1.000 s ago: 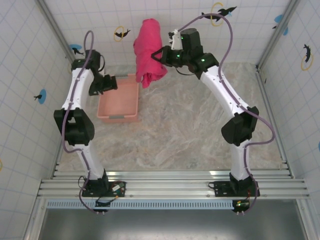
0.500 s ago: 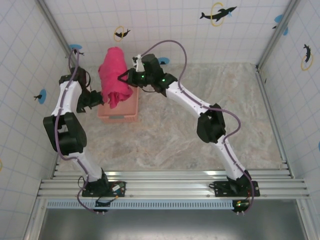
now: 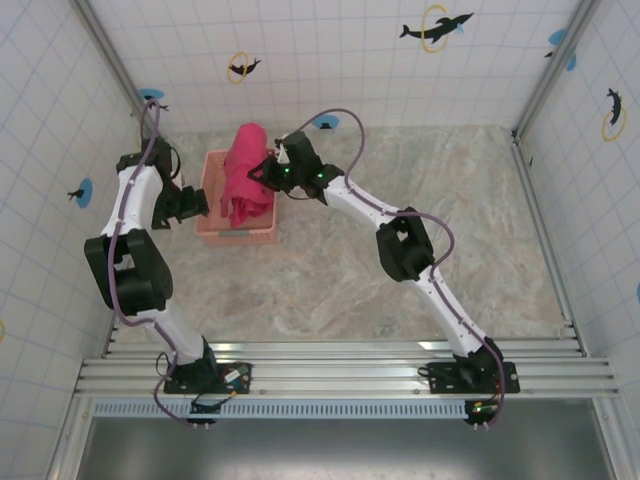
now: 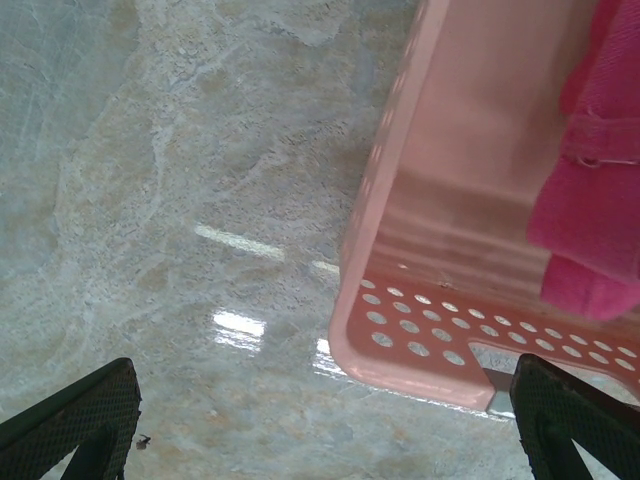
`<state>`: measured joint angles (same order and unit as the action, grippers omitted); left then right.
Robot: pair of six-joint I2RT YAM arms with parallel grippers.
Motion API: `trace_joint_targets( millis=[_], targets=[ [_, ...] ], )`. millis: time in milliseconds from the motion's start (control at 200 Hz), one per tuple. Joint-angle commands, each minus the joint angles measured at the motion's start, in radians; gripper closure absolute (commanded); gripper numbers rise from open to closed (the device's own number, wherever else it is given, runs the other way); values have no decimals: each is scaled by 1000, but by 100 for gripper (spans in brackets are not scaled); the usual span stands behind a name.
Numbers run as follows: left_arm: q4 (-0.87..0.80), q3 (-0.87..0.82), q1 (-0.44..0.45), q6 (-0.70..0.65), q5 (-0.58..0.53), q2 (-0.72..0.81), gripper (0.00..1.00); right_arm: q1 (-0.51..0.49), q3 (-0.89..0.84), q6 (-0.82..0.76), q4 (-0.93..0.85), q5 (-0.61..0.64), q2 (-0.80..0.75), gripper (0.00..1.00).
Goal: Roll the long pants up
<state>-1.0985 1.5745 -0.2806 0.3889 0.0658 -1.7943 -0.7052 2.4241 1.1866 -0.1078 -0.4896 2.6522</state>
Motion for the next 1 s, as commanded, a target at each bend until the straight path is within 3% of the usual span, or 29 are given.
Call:
trace_joint_targets(
  millis=[0, 165, 245, 255, 265, 275, 540, 676, 801, 996],
  targets=[
    [-20, -15, -6, -18, 17, 12, 3, -8, 95, -31, 36, -9, 7, 68],
    [-9, -16, -5, -9, 13, 1, 3, -7, 75, -84, -54, -32, -11, 42],
    [-5, -14, -6, -4, 6, -3, 3, -1, 80, -106, -64, -30, -34, 37],
    [-5, -14, -5, -3, 5, -4, 3, 1, 81, -106, -65, -30, -37, 28],
    [-4, -14, -6, -4, 4, -4, 3, 3, 82, -108, -65, -30, -40, 7],
    [-3, -14, -5, -3, 4, -4, 3, 4, 85, -109, -67, -30, -44, 1],
    [53, -34, -6, -9, -14, 20, 3, 85, 138, -326, -408, 33, -187, 4],
    [111, -63, -6, 10, 43, 38, 3, 117, 150, -379, -416, 37, -211, 3],
    [124, -82, -6, 28, 61, 38, 3, 108, 275, -304, -359, -32, -129, 0],
    [219, -161, -6, -19, 64, 91, 3, 120, 256, -319, -357, -34, -119, 15]
  ],
)
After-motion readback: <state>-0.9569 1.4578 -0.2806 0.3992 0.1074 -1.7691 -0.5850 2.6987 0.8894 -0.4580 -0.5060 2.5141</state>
